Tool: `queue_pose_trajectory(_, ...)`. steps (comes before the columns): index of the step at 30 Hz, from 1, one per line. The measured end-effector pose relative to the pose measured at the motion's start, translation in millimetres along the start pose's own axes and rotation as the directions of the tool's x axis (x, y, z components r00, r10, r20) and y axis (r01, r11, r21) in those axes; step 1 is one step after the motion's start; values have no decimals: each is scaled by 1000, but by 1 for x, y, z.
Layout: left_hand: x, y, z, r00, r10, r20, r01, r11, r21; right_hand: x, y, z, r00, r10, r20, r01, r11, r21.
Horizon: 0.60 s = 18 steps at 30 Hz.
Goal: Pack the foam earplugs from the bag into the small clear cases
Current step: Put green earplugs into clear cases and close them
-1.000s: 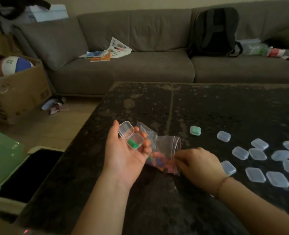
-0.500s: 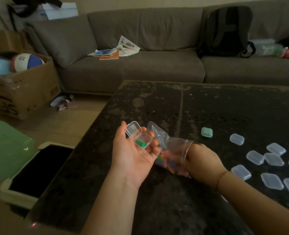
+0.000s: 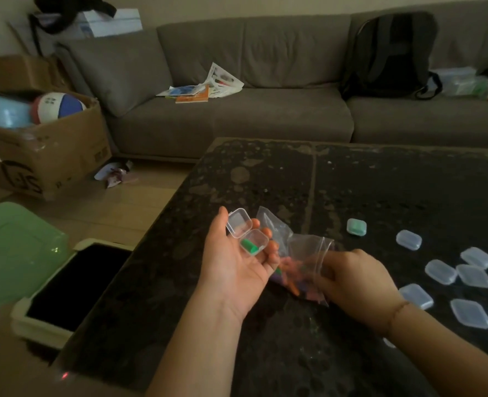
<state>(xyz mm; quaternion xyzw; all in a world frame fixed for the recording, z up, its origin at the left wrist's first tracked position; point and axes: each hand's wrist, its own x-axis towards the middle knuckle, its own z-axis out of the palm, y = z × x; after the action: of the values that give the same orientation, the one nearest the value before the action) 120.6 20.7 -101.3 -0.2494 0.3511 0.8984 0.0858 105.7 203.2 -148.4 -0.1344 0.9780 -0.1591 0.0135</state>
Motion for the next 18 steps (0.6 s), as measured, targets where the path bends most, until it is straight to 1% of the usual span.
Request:
queue_pose_trajectory(3, 0, -3, 1, 1000, -6, 4, 6, 1000, 29, -15, 2, -18, 998, 22, -64, -16, 996, 84)
queue_pose_trajectory(5, 1, -8, 2, 999, -13, 49, 9, 996, 86, -31, 7, -31, 993, 27, -119, -11, 991, 135)
queue_pose_trajectory(6, 0, -13, 4, 996, -27, 80, 17, 991, 130, -40, 9, -39, 984, 46, -174, -8, 977, 215)
queue_pose_trajectory(7, -1, -18, 6, 993, -40, 110, 19, 983, 184, -49, 7, -47, 972, 91, -218, -9, 937, 350)
queue_pose_trajectory(8, -3, -24, 9, 990, -50, 133, 17, 971, 240, -56, 4, -54, 961, 147, -233, -4, 855, 519)
queue_pose_trajectory(9, -5, -30, 11, 986, -62, 152, 16, 959, 284, -61, -1, -61, 961, 197, -195, -14, 736, 677)
queue_pose_trajectory(10, -7, -37, 14, 982, -76, 175, 18, 950, 313, -64, -7, -67, 963, 232, -138, -36, 618, 785)
queue_pose_trajectory(11, -9, -43, 16, 977, -89, 195, 20, 944, 329, -65, -12, -70, 966, 240, -94, -57, 554, 830)
queue_pose_trajectory(12, -11, -47, 18, 972, -101, 211, 23, 940, 341, -64, -15, -71, 971, 234, -54, -81, 533, 842)
queue_pose_trajectory(15, -14, -57, 22, 953, -145, 265, 48, 940, 339, -61, -21, -69, 979, 201, 40, -146, 549, 823)
queue_pose_trajectory(18, -14, -63, 23, 943, -173, 283, 64, 932, 356, -60, -22, -61, 970, 240, 35, -169, 566, 807)
